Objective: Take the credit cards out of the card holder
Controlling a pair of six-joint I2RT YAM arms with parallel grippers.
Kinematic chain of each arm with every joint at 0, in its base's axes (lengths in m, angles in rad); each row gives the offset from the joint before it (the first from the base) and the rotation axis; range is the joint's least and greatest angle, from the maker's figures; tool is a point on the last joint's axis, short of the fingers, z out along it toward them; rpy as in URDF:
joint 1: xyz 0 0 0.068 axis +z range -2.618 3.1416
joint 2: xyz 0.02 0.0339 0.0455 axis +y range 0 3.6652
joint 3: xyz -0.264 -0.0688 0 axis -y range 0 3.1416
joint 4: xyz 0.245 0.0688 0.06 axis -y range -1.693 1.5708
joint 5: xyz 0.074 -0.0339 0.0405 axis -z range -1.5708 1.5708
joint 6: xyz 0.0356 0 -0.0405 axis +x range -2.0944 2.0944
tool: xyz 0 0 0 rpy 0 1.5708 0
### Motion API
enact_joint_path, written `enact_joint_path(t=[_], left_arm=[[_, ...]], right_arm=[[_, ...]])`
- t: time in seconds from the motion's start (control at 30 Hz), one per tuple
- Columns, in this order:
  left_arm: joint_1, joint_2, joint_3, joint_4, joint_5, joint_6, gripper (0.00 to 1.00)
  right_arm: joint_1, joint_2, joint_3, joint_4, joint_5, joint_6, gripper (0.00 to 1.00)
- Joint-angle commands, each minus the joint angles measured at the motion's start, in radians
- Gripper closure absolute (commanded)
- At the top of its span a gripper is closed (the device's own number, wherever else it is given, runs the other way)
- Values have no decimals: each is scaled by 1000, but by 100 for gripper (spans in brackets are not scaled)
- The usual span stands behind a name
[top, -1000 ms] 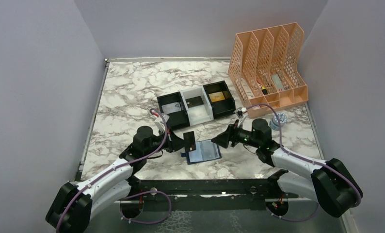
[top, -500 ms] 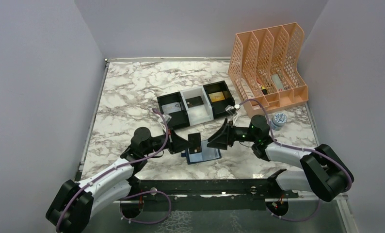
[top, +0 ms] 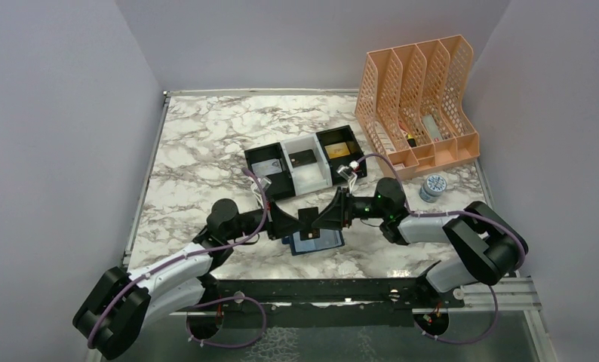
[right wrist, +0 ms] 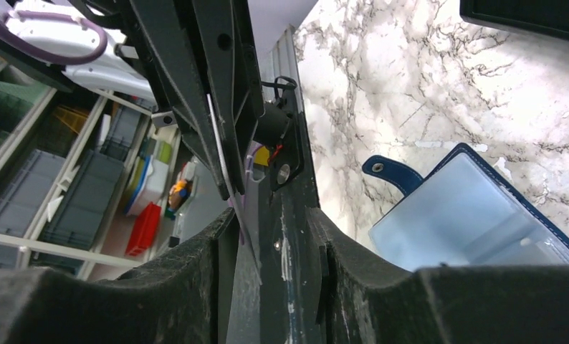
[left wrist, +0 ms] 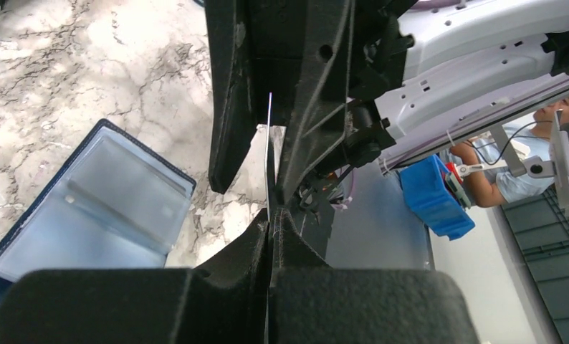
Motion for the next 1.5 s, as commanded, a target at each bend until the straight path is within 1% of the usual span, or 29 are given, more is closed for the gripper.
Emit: enact_joint_path(t=[0.0, 0.1, 0.2, 0.4, 0.53, 0.7, 0.8, 0.9, 0.97, 1.0, 1.07, 1.1, 1.13, 1.17, 1.23, 1.27, 1.37, 1.47], left_arm=[[-5, -25, -25, 72, -11, -17, 100], [-4, -33, -36, 72, -23, -20, 100], [-5, -28, -39, 73, -25, -17, 100], [-6, -17, -33, 82, -22, -20, 100], [-8, -6, -36, 102, -25, -27, 100], [-14, 12, -44, 133, -35, -40, 100], [-15, 17, -48, 141, -38, -42, 100], [-15, 13, -51, 143, -40, -46, 100], [-16, 6, -58, 142, -51, -51, 100], [-15, 1, -63, 142, -65, -57, 91], [-15, -13, -69, 129, -92, -75, 59], [-15, -26, -65, 111, -101, -77, 45], [-15, -40, -60, 88, -111, -78, 34], [-15, -60, -53, 49, -127, -74, 27], [-15, -109, -31, -72, -175, -41, 4], [-14, -139, -18, -151, -214, -19, 1], [-13, -226, 20, -382, -365, 19, 1], [-13, -302, 60, -611, -538, 20, 1]], right_arm=[[7, 25, -18, 156, -14, 65, 64], [7, 16, -32, 167, -15, 70, 71], [8, 7, -33, 149, -8, 64, 75], [11, 16, -20, 174, -19, 94, 82], [20, 29, -10, 191, -22, 105, 84], [28, 63, -11, 264, -33, 145, 84], [28, 72, -16, 286, -31, 153, 92], [28, 60, -18, 264, -28, 129, 99], [28, 26, -16, 193, -3, 93, 99], [28, 10, -16, 170, 7, 74, 99], [28, -32, -17, 113, 30, 27, 99], [28, -58, -15, 58, 53, -8, 99], [28, -89, -8, -20, 89, -54, 99], [26, -121, 6, -124, 140, -105, 99], [25, -189, 41, -321, 254, -215, 99], [25, -218, 56, -394, 313, -261, 99], [24, -286, 105, -566, 524, -377, 99], [24, -314, 146, -641, 679, -478, 99]])
